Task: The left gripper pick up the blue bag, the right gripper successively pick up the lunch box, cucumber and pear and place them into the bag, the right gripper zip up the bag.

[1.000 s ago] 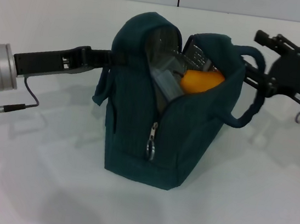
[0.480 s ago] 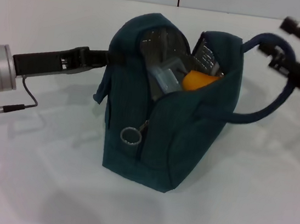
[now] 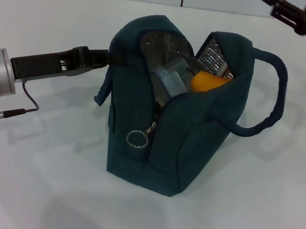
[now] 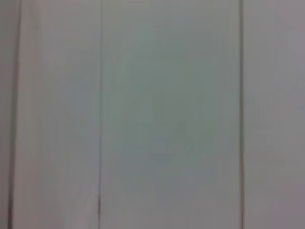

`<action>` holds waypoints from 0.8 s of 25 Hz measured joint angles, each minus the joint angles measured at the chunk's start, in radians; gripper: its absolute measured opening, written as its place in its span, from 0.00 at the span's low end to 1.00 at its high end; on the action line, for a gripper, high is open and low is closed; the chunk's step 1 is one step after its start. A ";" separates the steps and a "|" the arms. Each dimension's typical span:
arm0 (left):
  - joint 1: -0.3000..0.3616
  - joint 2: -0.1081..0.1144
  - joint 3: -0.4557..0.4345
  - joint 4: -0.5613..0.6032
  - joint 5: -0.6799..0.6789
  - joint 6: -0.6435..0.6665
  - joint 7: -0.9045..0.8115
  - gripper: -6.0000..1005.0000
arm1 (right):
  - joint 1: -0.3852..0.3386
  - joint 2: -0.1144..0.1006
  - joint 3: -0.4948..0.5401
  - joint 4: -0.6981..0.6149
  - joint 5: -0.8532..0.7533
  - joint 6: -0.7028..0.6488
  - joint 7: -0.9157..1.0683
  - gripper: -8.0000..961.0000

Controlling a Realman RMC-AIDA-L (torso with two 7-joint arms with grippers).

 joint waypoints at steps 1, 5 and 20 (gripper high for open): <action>0.001 -0.001 0.000 0.000 -0.002 -0.001 0.002 0.07 | 0.020 -0.002 -0.001 0.010 -0.011 0.003 0.002 0.73; 0.016 -0.001 0.000 -0.003 -0.007 -0.014 0.010 0.07 | 0.032 0.003 -0.008 0.015 -0.034 -0.161 0.031 0.73; 0.034 -0.024 -0.001 -0.003 -0.018 -0.039 0.013 0.07 | 0.003 0.083 -0.104 0.095 -0.407 -0.619 0.187 0.73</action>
